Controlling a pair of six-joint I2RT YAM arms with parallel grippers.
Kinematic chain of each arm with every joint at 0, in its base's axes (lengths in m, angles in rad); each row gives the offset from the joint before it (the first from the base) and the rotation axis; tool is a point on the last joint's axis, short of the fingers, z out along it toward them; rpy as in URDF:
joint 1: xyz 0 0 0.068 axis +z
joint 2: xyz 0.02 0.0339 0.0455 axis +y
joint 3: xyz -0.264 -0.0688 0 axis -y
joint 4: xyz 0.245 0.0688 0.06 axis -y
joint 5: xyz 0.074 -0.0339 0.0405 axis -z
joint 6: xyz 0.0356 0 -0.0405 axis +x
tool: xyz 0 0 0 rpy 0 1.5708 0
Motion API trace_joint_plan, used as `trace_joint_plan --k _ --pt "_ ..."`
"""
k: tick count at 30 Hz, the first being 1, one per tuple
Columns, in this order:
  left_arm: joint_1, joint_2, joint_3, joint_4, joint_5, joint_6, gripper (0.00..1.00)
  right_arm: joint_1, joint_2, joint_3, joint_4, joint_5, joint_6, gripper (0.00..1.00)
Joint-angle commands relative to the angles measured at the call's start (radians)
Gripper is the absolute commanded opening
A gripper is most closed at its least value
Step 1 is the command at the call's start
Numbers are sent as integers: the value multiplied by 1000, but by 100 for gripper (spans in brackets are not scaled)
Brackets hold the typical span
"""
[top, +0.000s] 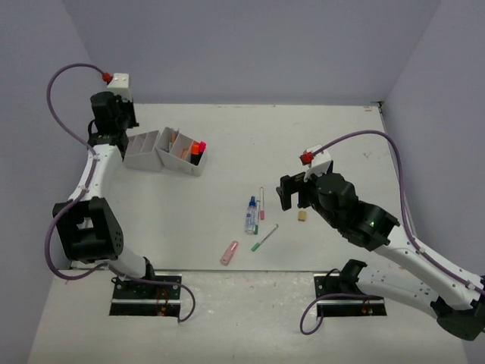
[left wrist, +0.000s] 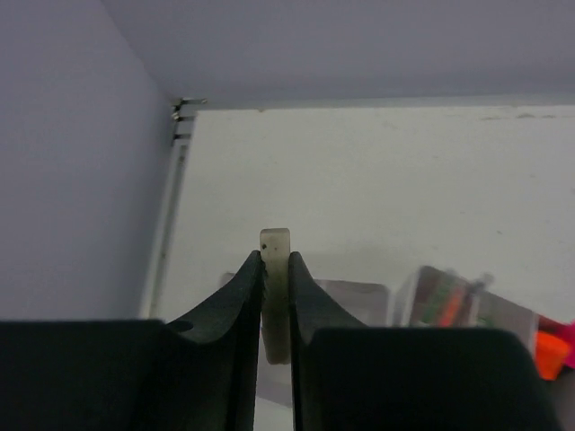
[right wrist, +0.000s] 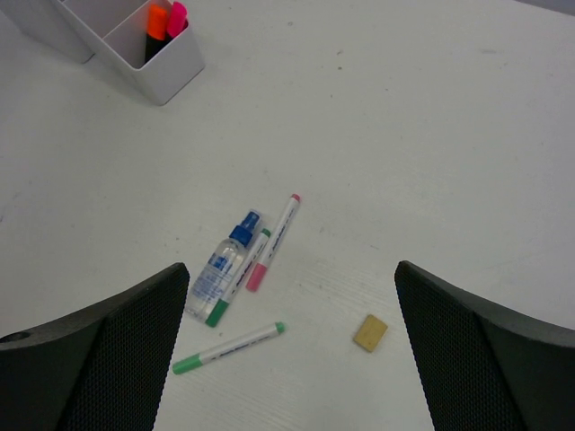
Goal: Sort the stationery into containers
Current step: Place the stationery in the storage box.
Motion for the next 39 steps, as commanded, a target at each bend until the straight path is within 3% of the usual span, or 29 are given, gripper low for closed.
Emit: trace_joint_plan --k 1,9,18,26,31,36,39 --pt "171 0 -67 165 286 111 0 -2 -12 -2 46 0 20 99" --pt "289 108 -53 163 579 130 0 -1 6 -3 49 -31 17 99" --pt "289 215 -84 235 619 91 0 -1 34 0 53 -53 1 99" --pt "289 271 -84 235 634 77 9 -1 62 5 50 -49 -7 99" --pt "287 272 -94 228 597 76 29 -1 60 3 50 -49 -9 99" --pt "287 255 -102 236 599 67 39 -2 61 3 51 -53 -9 99" --pt "287 238 -102 256 599 31 40 -1 65 0 51 -48 -9 99"
